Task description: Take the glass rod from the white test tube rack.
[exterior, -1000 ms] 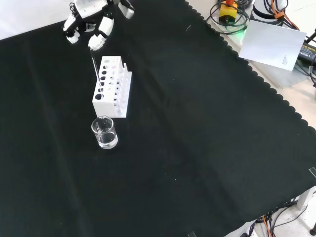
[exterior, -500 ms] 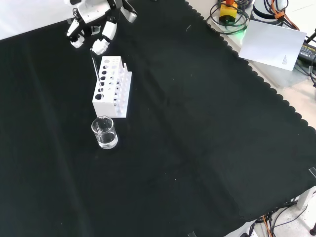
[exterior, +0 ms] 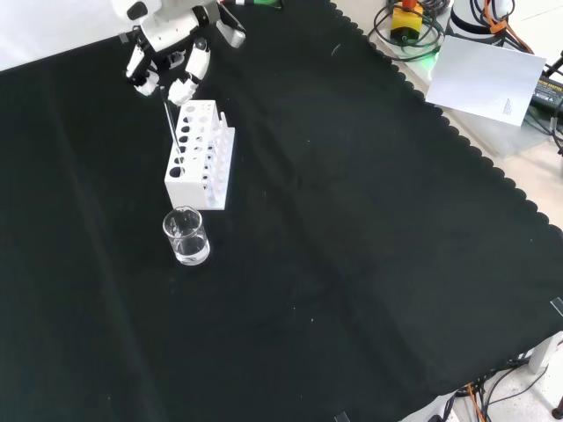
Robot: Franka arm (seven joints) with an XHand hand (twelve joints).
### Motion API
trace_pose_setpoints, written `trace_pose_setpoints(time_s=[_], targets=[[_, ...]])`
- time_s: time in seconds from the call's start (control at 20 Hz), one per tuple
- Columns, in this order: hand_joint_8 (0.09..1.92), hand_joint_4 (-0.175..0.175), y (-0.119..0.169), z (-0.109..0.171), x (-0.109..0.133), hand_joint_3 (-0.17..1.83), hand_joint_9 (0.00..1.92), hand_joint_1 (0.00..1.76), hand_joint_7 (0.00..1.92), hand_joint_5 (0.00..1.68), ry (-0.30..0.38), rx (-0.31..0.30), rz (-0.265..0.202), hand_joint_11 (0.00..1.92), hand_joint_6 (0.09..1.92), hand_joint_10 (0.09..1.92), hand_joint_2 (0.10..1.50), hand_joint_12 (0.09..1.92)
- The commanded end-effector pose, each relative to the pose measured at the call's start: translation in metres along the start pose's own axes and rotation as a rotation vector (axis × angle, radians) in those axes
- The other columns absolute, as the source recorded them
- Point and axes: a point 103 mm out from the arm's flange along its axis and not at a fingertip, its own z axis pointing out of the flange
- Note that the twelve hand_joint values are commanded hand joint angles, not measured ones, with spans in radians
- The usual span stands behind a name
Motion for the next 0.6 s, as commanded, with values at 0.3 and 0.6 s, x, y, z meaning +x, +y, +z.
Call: trace_pose_setpoints(time_s=[0.3,0.6], targets=[[1.52,-0.175,0.0076,0.0137,0.0129,0.4,1.69,0.87,1.05,0.79,0.012,0.005,-0.036,1.83,1.08,1.3,0.89,1.18],[1.42,-0.175,0.0057,0.0103,0.0157,0.21,1.74,1.14,1.12,0.99,0.023,-0.031,-0.041,1.91,0.98,1.09,1.0,1.0]])
